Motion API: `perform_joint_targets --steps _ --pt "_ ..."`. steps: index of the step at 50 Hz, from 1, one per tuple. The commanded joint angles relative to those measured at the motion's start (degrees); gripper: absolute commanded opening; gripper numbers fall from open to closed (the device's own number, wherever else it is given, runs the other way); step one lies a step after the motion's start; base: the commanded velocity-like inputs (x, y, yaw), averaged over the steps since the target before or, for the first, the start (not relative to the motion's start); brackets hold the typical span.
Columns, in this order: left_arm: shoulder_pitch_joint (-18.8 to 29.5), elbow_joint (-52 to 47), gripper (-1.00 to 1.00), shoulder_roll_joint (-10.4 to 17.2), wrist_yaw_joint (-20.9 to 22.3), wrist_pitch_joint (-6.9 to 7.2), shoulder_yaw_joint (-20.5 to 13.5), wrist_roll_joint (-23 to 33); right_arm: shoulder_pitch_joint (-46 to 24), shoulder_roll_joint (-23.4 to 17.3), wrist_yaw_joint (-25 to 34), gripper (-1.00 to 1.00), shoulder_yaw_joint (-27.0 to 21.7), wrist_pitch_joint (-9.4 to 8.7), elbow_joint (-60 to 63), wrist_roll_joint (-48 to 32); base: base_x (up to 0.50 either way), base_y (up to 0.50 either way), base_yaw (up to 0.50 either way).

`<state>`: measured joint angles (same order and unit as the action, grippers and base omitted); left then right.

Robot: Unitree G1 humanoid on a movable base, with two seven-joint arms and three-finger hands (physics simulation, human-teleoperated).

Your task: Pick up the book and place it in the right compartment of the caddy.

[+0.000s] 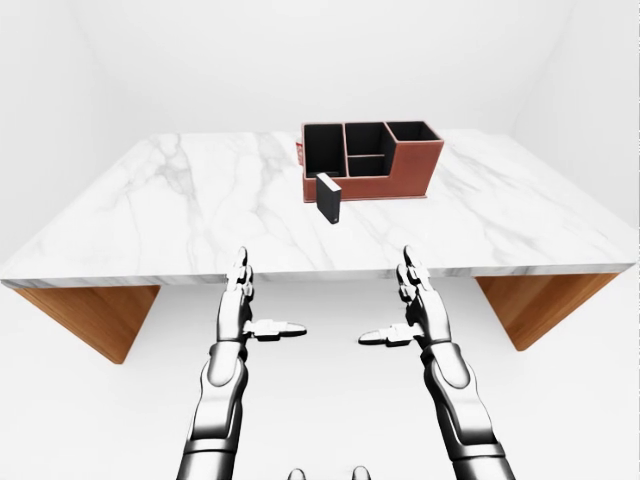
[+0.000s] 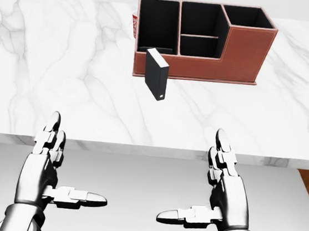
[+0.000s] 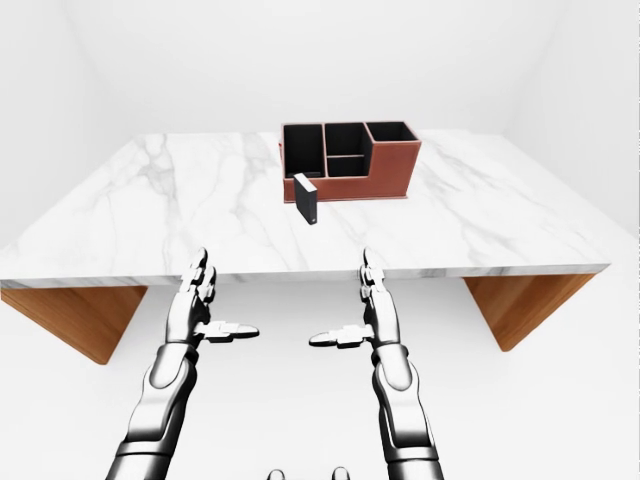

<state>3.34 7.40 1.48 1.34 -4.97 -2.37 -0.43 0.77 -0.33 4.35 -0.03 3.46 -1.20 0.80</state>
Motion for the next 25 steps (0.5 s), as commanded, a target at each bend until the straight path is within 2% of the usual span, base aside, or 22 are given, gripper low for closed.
perform_joint_targets --steps 1,8,11,15,18,21,25 --pt "0.15 0.39 1.0 -0.08 0.2 -0.03 0.18 0.2 0.02 -0.02 0.25 1.0 0.11 0.06 -0.25 0.05 0.0 -0.5 0.0" --pt "-0.09 0.41 1.0 -0.18 0.23 -0.03 0.29 0.25 0.28 0.05 0.27 1.0 0.27 -0.1 0.12 -0.06 0.0 -0.49 0.0" --pt "0.01 0.9 1.0 -0.14 0.36 -0.03 0.23 0.17 0.48 0.1 0.27 1.0 0.43 0.3 0.21 -0.21 0.0 -0.2 0.0" --pt "0.2 1.23 1.0 -0.09 0.43 -0.03 0.17 0.08 0.42 0.09 0.19 1.0 0.57 0.88 -0.33 -0.62 0.0 -0.01 0.0" --pt "0.38 2.03 1.0 -0.02 0.57 -0.03 0.07 0.03 0.68 0.16 0.2 1.0 0.84 0.29 0.42 -0.84 0.0 0.0 0.0" --pt "0.05 1.41 1.0 -0.09 0.53 -0.03 0.16 0.04 0.5 0.16 0.28 1.0 0.93 0.5 0.03 -1.01 0.0 0.0 0.0" --pt "0.19 1.11 1.0 -0.05 0.53 -0.03 0.14 0.05 0.32 0.13 0.12 1.0 0.63 -0.39 0.24 -0.81 0.0 0.0 0.0"
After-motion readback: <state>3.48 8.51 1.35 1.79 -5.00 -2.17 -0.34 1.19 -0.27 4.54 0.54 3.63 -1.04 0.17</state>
